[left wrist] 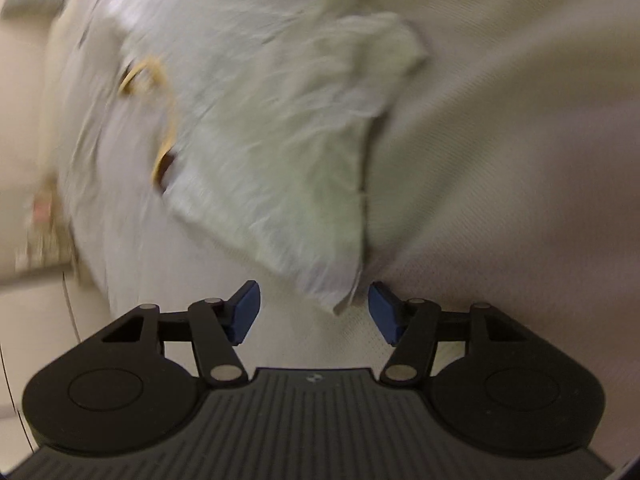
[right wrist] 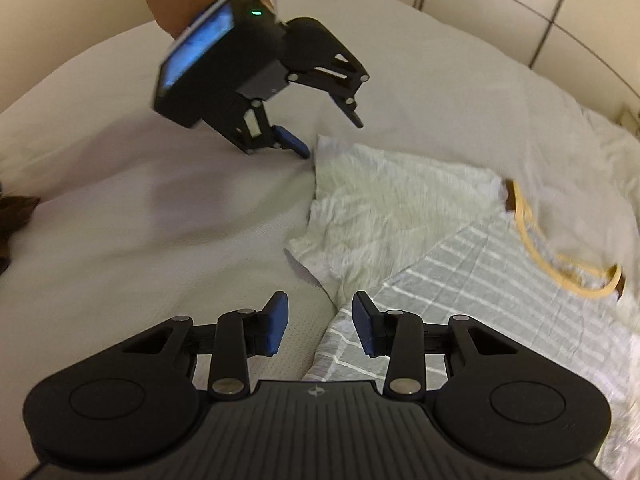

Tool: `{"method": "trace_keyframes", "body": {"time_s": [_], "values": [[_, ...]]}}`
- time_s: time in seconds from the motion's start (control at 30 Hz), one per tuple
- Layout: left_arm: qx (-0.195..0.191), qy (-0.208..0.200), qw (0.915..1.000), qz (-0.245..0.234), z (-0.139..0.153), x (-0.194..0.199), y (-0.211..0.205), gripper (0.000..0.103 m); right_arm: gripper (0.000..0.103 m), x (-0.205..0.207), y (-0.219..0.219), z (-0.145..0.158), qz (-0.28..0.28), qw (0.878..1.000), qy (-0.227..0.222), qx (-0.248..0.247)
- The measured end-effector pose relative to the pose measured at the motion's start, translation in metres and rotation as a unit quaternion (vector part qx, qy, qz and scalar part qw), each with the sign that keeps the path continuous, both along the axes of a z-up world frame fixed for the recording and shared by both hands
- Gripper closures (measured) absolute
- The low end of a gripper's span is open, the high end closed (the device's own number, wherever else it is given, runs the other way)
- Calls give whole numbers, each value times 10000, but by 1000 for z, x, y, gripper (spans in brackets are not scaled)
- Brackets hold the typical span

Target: Fold clothes

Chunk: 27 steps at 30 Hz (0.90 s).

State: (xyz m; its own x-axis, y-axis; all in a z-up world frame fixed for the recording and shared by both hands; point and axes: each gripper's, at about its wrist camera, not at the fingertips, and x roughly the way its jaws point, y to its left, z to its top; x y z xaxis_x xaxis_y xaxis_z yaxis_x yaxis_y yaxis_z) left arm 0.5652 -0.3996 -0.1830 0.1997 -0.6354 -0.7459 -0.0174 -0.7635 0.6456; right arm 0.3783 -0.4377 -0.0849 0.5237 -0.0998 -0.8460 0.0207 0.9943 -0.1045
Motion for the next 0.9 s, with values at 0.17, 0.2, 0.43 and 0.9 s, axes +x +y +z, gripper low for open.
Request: {"method": "trace_keyframes", "body": {"time_s": [0.17,0.2,0.43,0.9], "values": [[-209,-64,9980,-594,-9,10,-2,72,64,10,8,-18,-119,9999,32,-36],[-276,-42,9973,-684,-9,10,-2,76,64,13,12,-21,-84,9999,19,-115],[-422,525,9969,-417,5,6,-16,100,64,33,38,-37,275,9944,-285,-979],[-388,840,9956,110,26,5,-17,99,103,51,28,-54,135,9919,-658,-1074]]}}
